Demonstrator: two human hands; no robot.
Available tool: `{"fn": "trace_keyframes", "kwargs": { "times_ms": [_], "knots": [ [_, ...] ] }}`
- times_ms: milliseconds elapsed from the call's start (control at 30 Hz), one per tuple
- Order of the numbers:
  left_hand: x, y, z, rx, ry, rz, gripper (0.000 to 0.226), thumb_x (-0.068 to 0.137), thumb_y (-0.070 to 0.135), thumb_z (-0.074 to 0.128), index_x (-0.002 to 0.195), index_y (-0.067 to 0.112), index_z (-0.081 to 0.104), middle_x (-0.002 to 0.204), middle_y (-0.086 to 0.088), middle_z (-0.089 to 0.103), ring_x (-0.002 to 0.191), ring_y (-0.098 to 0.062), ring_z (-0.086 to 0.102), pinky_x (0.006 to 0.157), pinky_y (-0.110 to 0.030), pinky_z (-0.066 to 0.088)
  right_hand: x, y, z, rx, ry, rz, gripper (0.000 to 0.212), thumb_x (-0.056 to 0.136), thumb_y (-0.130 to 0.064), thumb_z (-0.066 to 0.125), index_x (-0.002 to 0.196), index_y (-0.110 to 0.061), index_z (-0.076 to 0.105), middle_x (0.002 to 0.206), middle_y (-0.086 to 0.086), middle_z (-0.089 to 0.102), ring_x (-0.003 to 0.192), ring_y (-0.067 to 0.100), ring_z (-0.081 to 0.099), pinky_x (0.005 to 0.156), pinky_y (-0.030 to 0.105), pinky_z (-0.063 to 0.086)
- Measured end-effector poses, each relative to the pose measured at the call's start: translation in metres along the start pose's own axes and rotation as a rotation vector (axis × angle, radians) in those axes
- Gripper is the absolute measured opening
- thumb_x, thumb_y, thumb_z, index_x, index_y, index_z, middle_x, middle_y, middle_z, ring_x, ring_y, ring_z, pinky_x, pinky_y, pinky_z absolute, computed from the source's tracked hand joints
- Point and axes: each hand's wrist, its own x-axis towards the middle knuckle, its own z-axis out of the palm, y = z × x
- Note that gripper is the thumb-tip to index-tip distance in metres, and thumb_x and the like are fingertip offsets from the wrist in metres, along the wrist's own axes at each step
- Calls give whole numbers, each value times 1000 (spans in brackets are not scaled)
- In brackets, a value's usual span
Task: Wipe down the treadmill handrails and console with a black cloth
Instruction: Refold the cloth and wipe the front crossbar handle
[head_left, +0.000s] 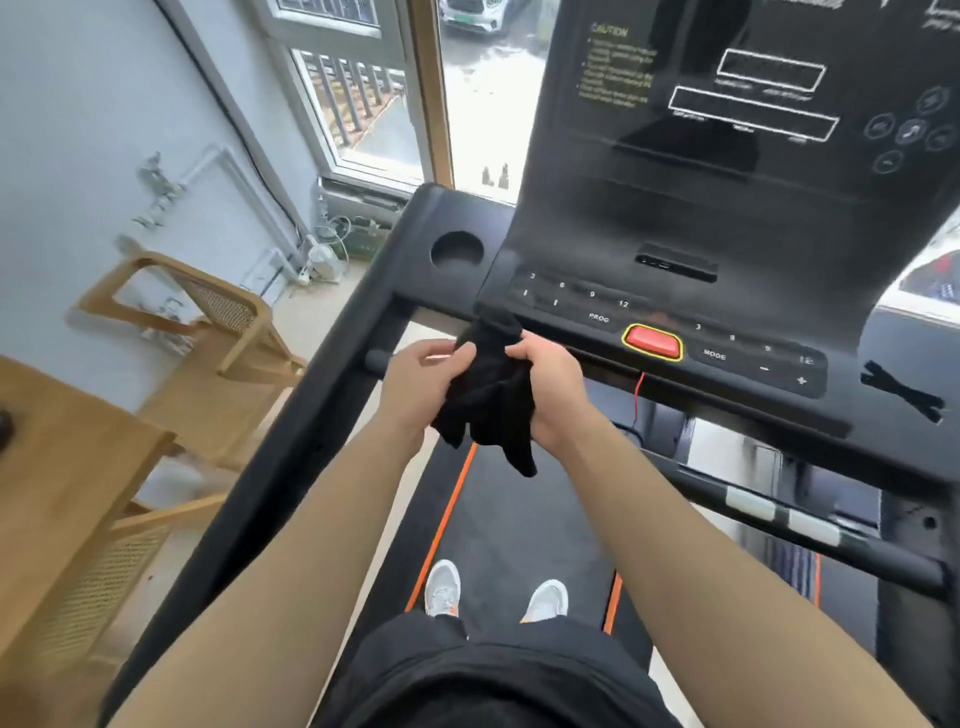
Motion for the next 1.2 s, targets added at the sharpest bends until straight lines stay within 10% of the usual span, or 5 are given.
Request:
{"fn": "trace_keyframes", "kwargs": {
  "times_ms": [300,533,767,967,1200],
  "knots": [
    [49,26,-107,127,427,349,13,83,19,73,85,30,67,86,12,67,86,-8,64,90,-33,52,45,13,70,-841,134,-287,57,78,-50,72,130,-32,54,121,-13,59,110,8,58,91,30,47],
    [98,-28,-96,1239,206,745,24,87,11,57,104,13,73,123,-10,61,118,-34,52,97,-44,41,74,63,57,-1778,213,-351,51,90,-38,54,137,-21,52,137,8,51,124,32,46,102,45,36],
    [126,-49,-102,1439,-416,933,44,73,19,65,115,12,61,105,-6,65,93,-28,61,81,-37,49,105,106,65,-1831,-18,-323,49,78,-40,67,116,-15,51,106,5,62,95,29,62,70,37,46],
    [155,-9,-57,1962,-687,480,18,74,36,73,81,24,61,81,4,66,78,-21,68,62,-33,48,161,78,76,-1572,-357,220,33,67,-38,82,95,-24,72,83,-7,69,74,16,66,65,30,54],
    [168,-1,-43,1819,-928,179,20,71,38,78,77,24,64,71,8,63,70,-15,64,53,-27,42,173,62,59,-1323,-538,437,22,72,-32,82,91,-23,77,88,-5,75,83,15,70,68,27,50]
  ]
}}
